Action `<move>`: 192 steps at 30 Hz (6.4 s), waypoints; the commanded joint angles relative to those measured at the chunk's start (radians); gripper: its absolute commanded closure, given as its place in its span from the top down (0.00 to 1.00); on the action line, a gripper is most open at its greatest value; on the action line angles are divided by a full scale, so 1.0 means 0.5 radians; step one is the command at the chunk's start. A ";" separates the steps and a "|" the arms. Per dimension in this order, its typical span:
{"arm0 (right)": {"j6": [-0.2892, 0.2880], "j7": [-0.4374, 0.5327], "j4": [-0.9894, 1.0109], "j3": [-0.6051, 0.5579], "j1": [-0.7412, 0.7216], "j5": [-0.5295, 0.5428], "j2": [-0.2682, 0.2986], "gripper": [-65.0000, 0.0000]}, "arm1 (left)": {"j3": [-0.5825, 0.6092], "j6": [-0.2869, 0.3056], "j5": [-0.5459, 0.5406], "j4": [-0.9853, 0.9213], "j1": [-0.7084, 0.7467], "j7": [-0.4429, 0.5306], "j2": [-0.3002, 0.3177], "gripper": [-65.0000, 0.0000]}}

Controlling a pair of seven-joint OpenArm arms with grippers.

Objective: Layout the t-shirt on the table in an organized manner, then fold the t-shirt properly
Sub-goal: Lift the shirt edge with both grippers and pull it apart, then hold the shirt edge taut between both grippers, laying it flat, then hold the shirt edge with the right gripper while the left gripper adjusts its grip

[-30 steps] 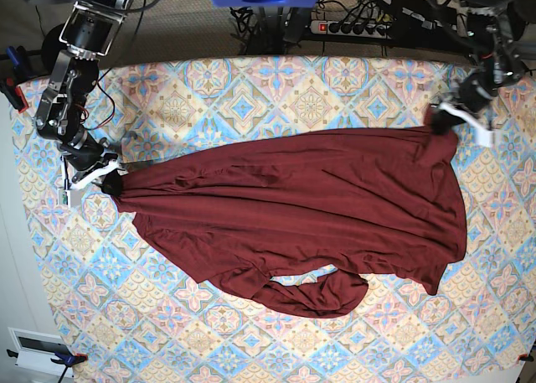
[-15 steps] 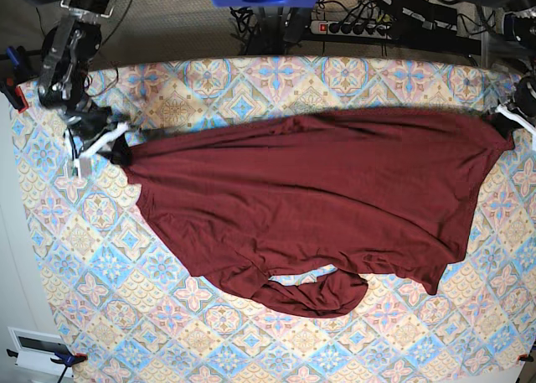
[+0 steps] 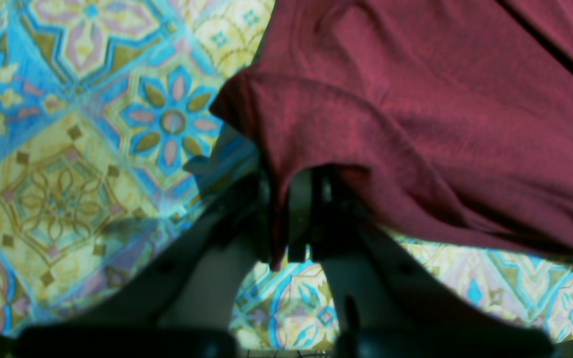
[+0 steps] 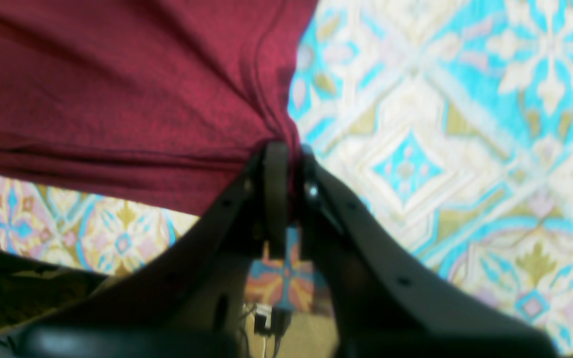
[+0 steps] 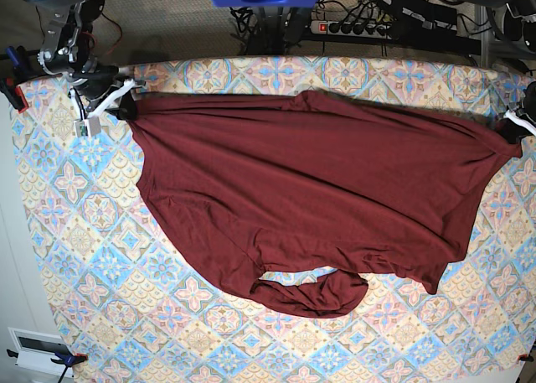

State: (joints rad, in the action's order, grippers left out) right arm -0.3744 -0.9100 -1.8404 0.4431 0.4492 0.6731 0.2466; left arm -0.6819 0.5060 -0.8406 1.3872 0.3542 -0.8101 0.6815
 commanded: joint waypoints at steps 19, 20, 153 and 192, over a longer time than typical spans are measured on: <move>0.011 0.051 -0.052 0.024 -0.237 -0.004 0.036 0.00 | -0.046 -0.019 -0.318 0.035 -0.357 -0.143 -0.143 0.00; 0.011 0.051 -0.055 0.018 -0.234 -0.004 0.036 0.00 | -0.062 -0.019 -0.312 0.035 -0.348 -0.167 -0.143 0.00; 0.014 -0.145 -0.117 -0.050 -0.004 -0.172 -0.102 0.00 | -0.313 0.220 0.204 0.382 0.143 0.008 -0.223 0.04; 0.014 -0.149 -0.129 -0.047 -0.077 -0.172 -0.102 0.00 | -0.381 0.205 0.695 -0.257 -0.535 -0.299 -0.392 0.55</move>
State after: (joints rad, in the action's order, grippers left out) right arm -0.3634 -0.9997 -1.8839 0.4145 0.4126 0.5751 0.1833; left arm -0.8665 0.6056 -0.4816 1.2438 0.0921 -0.9756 0.4625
